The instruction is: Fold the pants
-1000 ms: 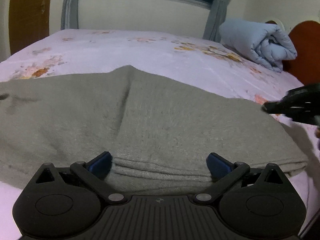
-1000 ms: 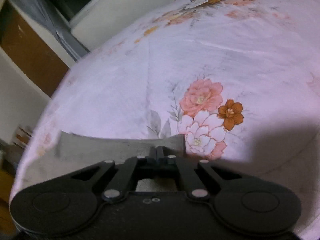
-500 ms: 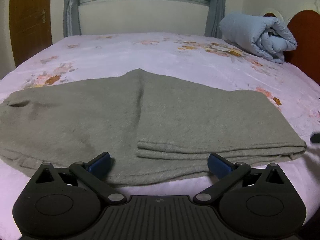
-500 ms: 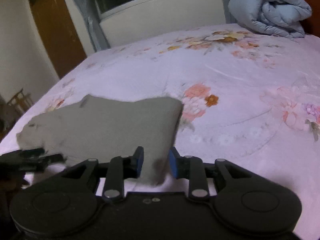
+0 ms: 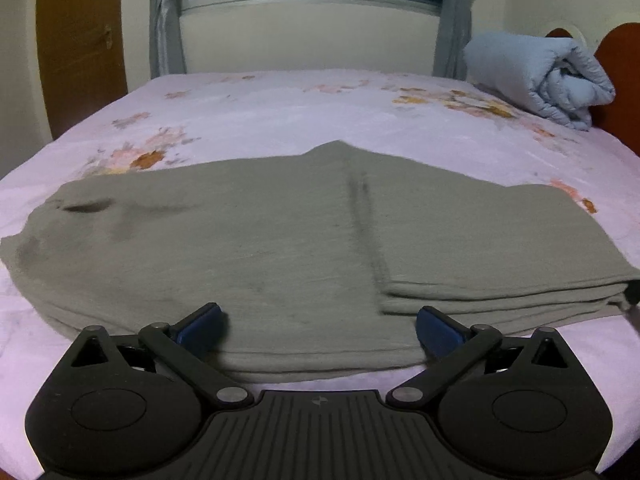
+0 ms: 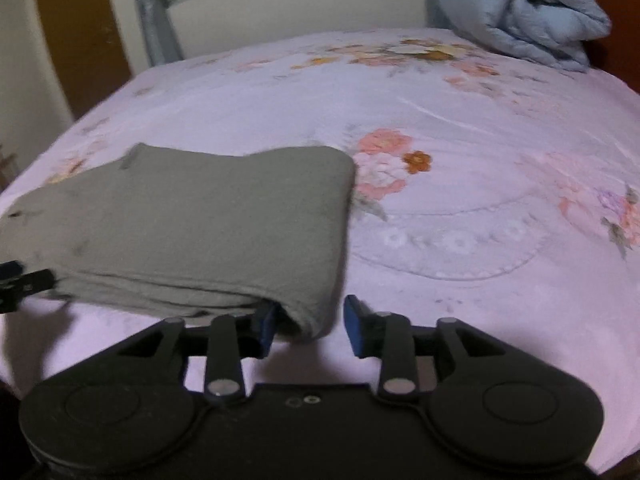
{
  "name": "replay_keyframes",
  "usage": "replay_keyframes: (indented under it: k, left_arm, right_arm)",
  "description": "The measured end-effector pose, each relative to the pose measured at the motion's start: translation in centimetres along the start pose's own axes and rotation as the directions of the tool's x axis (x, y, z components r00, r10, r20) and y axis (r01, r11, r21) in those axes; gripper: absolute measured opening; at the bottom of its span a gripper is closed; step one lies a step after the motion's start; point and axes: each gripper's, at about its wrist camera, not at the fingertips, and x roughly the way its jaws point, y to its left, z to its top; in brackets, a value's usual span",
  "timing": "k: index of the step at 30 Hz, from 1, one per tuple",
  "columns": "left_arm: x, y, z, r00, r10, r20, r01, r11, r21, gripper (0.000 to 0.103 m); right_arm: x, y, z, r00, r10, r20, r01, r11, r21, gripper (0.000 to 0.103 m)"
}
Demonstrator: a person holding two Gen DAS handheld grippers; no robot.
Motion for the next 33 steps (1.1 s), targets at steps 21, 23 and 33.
replay_keyframes:
  k: [21, 23, 33]
  left_arm:
    - [-0.2, 8.2, 0.4, 0.999, 0.044, 0.012, -0.042, 0.991, -0.126, 0.103]
    - [-0.3, 8.9, 0.5, 0.999, 0.049, 0.009, -0.047, 0.990, -0.134, 0.103]
    - [0.6, 11.5, -0.3, 0.997, 0.067, -0.027, -0.071, 0.970, -0.233, 0.103]
  right_arm:
    - [-4.1, 6.3, -1.6, 0.987, 0.046, 0.156, -0.039, 0.998, -0.052, 0.037]
    - [-2.7, 6.1, -1.2, 0.993, 0.055, 0.101, -0.053, 0.998, -0.022, 0.037]
    - [-2.2, 4.5, -2.3, 0.984, 0.103, 0.147, -0.114, 0.991, 0.064, 0.061]
